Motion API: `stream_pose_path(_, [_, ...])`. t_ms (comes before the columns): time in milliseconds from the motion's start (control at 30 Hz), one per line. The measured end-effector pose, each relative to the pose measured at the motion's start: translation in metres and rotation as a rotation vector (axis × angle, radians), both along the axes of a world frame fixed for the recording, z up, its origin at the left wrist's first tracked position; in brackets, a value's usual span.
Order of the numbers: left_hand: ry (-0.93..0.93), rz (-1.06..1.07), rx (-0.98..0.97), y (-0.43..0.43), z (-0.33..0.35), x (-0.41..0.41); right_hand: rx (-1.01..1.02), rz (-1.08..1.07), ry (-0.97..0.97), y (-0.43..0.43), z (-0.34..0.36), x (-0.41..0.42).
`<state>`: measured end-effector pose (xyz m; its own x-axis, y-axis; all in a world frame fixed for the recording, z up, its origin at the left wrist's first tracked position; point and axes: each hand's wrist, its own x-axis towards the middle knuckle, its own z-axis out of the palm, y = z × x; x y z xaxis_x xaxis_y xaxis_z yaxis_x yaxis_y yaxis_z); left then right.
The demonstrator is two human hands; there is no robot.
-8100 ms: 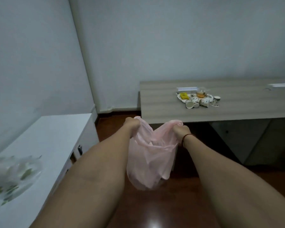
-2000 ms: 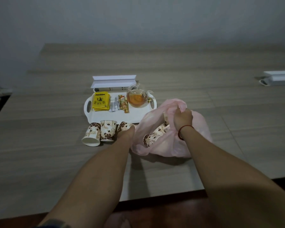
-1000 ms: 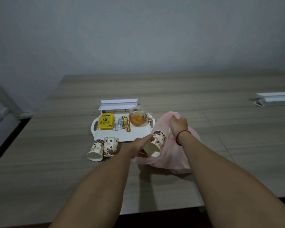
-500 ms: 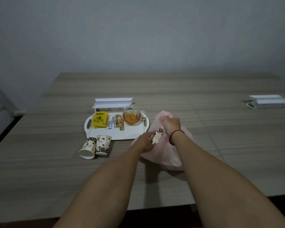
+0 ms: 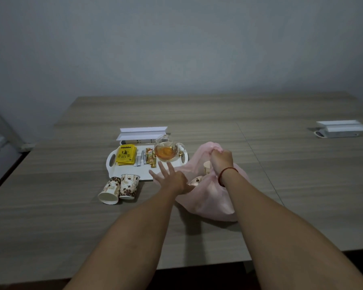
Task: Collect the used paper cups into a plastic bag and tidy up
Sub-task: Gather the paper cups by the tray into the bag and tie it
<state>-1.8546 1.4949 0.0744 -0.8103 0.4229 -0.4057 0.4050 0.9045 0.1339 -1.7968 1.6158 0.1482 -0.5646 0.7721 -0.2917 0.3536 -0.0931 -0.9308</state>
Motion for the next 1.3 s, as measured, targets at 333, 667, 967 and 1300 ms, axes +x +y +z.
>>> stream_pose_path(333, [-0.052,0.271,0.485,-0.063,0.005,-0.027,0.006,0.111,-0.038,-0.036,-0.016,-0.019])
stream_pose_path(667, [-0.006,0.387,0.334,-0.143,-0.036,-0.105,0.07,0.162,-0.212,-0.086,-0.049,-0.073])
stream_pose_path(967, [0.04,0.242,0.238,-0.145,-0.076,-0.144,0.099,0.134,-0.349,-0.088,-0.069,-0.083])
stream_pose_path(1300, [0.154,0.264,0.501,-0.117,-0.024,-0.141,0.118,0.138,-0.288,-0.081,-0.04,-0.08])
